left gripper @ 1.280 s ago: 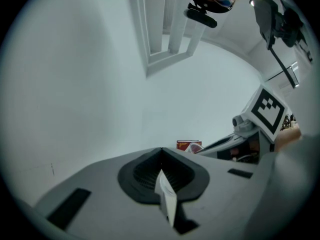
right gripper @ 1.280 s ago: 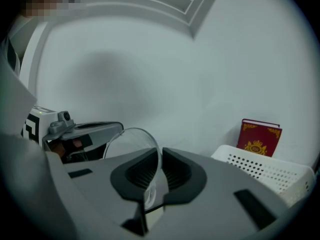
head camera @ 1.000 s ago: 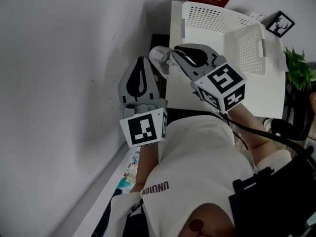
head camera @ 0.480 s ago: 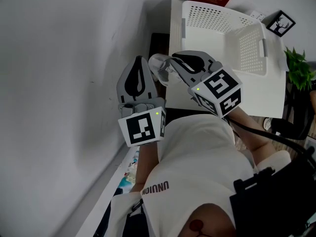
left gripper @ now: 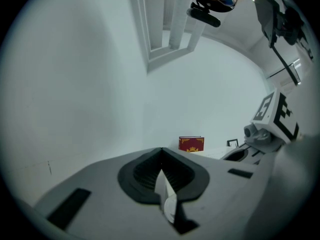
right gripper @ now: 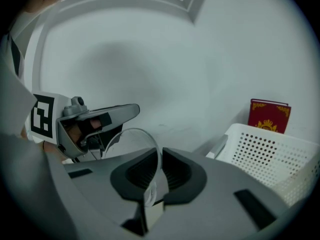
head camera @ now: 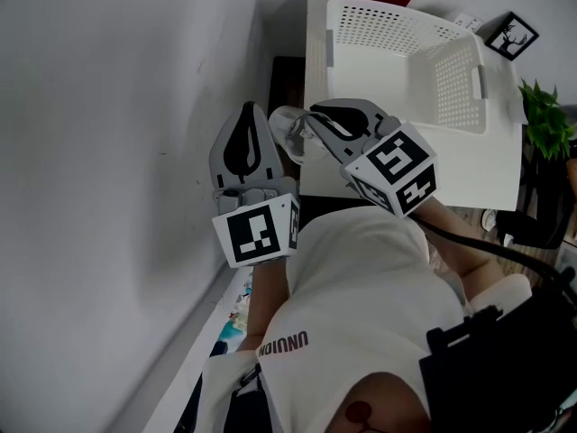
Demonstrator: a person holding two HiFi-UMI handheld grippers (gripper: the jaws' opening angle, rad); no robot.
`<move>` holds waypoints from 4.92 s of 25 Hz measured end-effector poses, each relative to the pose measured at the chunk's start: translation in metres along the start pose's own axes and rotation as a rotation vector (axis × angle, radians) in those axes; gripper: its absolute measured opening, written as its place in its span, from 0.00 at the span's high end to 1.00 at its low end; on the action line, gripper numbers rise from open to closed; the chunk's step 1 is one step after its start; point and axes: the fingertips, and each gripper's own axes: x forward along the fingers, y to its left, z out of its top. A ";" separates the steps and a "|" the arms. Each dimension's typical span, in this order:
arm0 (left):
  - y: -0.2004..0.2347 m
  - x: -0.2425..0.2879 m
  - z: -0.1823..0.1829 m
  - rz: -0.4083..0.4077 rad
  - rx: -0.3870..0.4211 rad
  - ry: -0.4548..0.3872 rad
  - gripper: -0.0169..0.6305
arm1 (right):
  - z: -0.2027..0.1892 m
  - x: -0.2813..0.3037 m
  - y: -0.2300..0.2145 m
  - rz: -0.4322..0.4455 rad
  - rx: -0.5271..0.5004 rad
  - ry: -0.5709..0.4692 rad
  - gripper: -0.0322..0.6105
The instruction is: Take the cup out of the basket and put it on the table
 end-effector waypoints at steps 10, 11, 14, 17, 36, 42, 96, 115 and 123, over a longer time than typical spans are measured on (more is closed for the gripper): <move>-0.004 0.005 -0.008 -0.015 0.002 0.017 0.96 | -0.015 0.000 -0.001 0.002 0.021 0.026 0.89; -0.005 0.006 -0.009 -0.018 0.003 0.019 0.96 | -0.017 0.000 -0.001 0.003 0.025 0.030 0.89; -0.007 0.008 -0.010 -0.026 0.005 0.022 0.96 | -0.023 0.000 0.000 0.001 0.039 0.038 0.89; -0.007 0.009 -0.012 -0.032 0.006 0.026 0.96 | -0.029 0.000 0.001 -0.001 0.050 0.047 0.89; -0.017 0.015 -0.025 -0.078 0.007 0.070 0.96 | -0.058 -0.009 -0.006 -0.046 0.104 0.100 0.89; -0.023 0.015 -0.027 -0.093 0.009 0.082 0.96 | -0.068 -0.013 -0.009 -0.060 0.121 0.122 0.89; -0.055 0.031 -0.048 -0.253 0.007 0.142 0.96 | -0.175 -0.022 -0.054 -0.247 0.285 0.340 0.89; -0.057 0.036 -0.053 -0.253 -0.004 0.146 0.96 | -0.201 -0.017 -0.061 -0.250 0.278 0.425 0.89; -0.056 0.037 -0.053 -0.250 -0.003 0.145 0.96 | -0.207 -0.017 -0.064 -0.252 0.280 0.449 0.89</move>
